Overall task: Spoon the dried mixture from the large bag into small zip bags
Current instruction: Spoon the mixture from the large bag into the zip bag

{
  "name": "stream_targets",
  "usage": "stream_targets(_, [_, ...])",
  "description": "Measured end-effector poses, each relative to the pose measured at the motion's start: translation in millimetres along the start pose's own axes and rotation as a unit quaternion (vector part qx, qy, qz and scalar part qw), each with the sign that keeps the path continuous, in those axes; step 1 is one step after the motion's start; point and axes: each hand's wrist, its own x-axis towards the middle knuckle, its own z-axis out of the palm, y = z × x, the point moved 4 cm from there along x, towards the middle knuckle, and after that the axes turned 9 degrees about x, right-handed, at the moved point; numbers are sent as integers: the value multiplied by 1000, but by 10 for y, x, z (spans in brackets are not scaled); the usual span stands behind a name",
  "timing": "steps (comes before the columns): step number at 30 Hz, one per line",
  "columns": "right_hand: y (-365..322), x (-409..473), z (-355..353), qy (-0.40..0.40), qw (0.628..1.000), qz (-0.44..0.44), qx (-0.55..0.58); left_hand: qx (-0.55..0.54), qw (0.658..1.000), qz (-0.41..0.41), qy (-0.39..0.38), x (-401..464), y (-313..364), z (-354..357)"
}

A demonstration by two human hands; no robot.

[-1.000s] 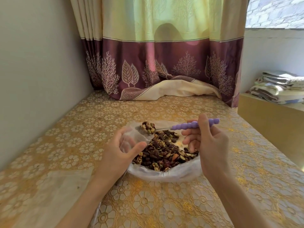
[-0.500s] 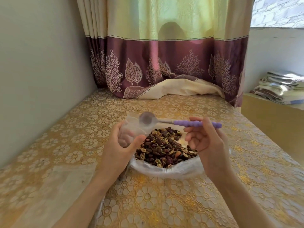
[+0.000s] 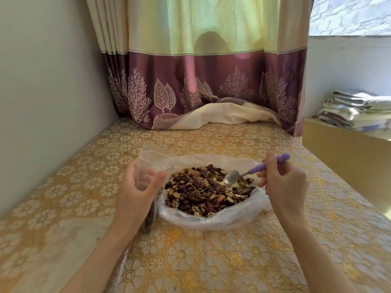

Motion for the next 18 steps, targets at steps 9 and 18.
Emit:
stream_targets(9, [95, 3, 37, -29, 998, 34, 34, 9, 1000, 7, 5, -19, 26, -17])
stream_targets(18, [154, -43, 262, -178, 968, 149, 97, 9, 1000, 5, 1, -20, 47, 4])
